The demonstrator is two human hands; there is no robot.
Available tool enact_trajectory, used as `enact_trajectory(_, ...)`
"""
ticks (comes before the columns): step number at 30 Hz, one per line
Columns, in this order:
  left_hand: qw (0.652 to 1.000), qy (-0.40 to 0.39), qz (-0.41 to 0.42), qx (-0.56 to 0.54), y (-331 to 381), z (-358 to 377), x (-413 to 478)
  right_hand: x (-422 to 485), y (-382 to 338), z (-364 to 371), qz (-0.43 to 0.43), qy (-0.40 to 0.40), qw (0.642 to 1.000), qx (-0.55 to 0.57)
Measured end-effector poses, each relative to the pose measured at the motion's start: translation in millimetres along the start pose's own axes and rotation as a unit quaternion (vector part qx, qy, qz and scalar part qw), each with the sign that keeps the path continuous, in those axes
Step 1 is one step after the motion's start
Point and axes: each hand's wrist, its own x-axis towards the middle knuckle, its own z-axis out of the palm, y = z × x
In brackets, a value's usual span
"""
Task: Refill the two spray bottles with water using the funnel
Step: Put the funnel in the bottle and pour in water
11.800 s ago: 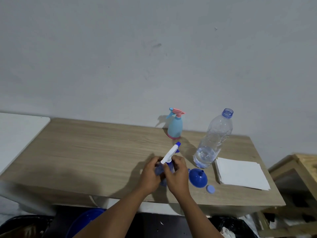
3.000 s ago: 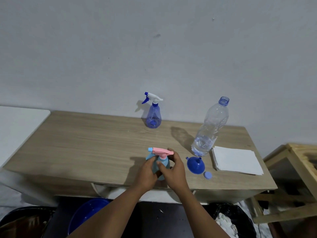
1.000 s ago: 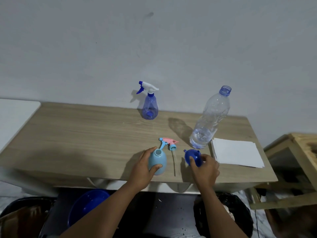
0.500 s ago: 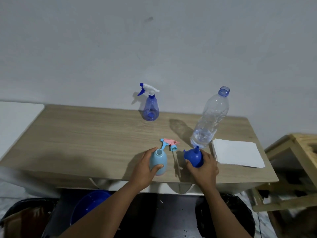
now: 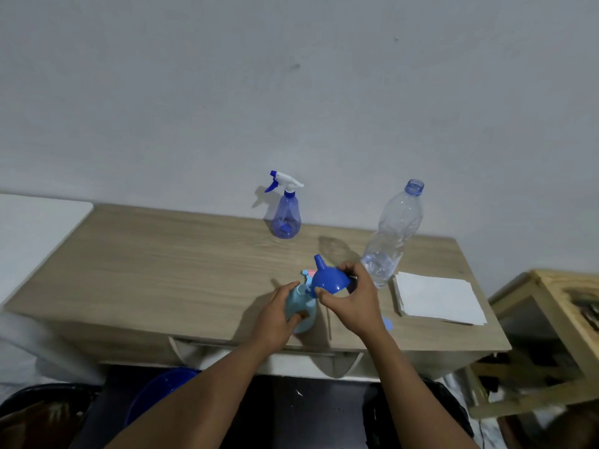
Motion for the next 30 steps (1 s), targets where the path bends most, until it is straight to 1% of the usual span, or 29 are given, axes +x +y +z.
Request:
enact_trajectory(2, 1.0, 0.002, -0.002, 0.006, 0.1, -0.1, 1.0, 1.2, -2.4, -1.2, -0.004, -0.006, 1.0, 0.0)
enact_trajectory(4, 1.0, 0.002, -0.012, 0.007, 0.2, 0.3, 2.2, 4.5, -8.5, -5.6, 0.01, -0.026, 1.0, -0.014)
enact_trajectory(8, 1.0, 0.0, -0.025, 0.006, -0.1, -0.1, 2.0, 13.2, -23.8, -13.8, 0.013, -0.083, 0.993, -0.078)
enact_trajectory(11, 0.999, -0.005, -0.031, 0.012, 1.7, -1.2, 0.9, 17.8, -31.7, -10.3, 0.0, -0.127, 0.977, -0.169)
enact_trajectory(15, 0.999, -0.021, -0.048, -0.003, -0.1, -1.4, 1.0, 21.2, -47.6, 1.3, -0.046, -0.143, 0.949, -0.277)
enact_trajectory(17, 0.997, -0.023, -0.068, -0.014, -1.2, -1.6, 1.3, 23.1, -53.4, 9.2, -0.053, -0.159, 0.938, -0.304)
enact_trajectory(20, 0.997, -0.024, -0.072, -0.014, -0.9, -1.6, 1.2, 24.4, -57.3, 19.5, -0.051, -0.178, 0.924, -0.335)
enact_trajectory(22, 0.997, -0.026, -0.069, -0.017, 1.4, -1.7, 0.6, 24.3, -57.1, 22.1, -0.04, -0.18, 0.925, -0.333)
enact_trajectory(24, 0.997, -0.02, -0.068, -0.017, 4.7, -1.8, 0.0, 23.9, -52.8, 20.8, -0.022, -0.17, 0.943, -0.286)
enact_trajectory(26, 0.998, -0.01, -0.06, -0.018, 5.6, -1.3, -0.4, 23.2, -44.6, 14.6, 0.007, -0.131, 0.972, -0.194)
enact_trajectory(28, 0.998, -0.009, -0.053, -0.014, 6.6, -1.6, -1.7, 23.3, -32.2, 3.2, 0.028, -0.044, 0.994, -0.098)
enact_trajectory(30, 0.999, -0.005, -0.048, -0.017, 2.1, -0.3, -2.0, 25.4, -18.2, -12.8, 0.05, 0.077, 0.995, -0.023)
